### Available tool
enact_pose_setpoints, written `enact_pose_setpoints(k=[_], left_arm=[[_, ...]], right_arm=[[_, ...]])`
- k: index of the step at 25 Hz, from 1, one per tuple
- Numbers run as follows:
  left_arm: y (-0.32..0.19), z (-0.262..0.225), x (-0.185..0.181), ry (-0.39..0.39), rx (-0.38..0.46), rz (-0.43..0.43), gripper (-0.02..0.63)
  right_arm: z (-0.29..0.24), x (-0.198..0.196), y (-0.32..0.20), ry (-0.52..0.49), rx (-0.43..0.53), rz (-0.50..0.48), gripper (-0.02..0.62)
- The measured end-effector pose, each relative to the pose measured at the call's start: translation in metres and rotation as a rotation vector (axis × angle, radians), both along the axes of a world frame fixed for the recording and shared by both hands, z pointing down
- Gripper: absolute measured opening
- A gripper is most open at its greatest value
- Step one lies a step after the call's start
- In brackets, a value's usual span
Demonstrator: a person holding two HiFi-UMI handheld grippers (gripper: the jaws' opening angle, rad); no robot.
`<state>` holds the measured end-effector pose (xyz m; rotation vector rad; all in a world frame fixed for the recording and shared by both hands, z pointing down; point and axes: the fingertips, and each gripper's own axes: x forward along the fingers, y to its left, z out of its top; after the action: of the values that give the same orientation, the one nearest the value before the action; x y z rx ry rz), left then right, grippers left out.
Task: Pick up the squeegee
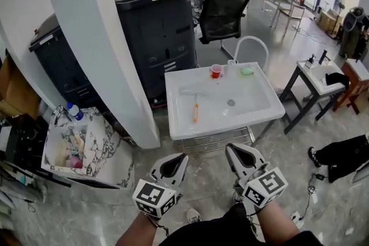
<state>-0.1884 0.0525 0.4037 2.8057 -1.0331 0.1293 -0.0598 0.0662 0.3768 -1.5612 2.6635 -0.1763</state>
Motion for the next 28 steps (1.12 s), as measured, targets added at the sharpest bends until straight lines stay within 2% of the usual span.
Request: enact_pose_setpoints(k=[9,17,23,28], left_arm=[[-0.043,0.014,0.044,-0.018,-0.033,-0.040,0.017],[-0.109,0.014,0.119,-0.033,-0.061,-0.114,0.016],[-0.155,0.013,0.170,-0.054,-0.066,-0.191,0.016],[-0.180,0.012,0.198,-0.063,-0.068,-0.272,0.017]], right_arm=[[0.010,0.057,-0.047,-0.011,-0.009,-0.006,0.017],[0.004,0.137,-0.123,-0.016,-0.012,-0.068,0.017],[0.005,0.198,-0.181,-0.043,-0.015,-0.117,0.017],[0.007,0.229,-0.212,-0.052,-0.024,-0.180,0.017]])
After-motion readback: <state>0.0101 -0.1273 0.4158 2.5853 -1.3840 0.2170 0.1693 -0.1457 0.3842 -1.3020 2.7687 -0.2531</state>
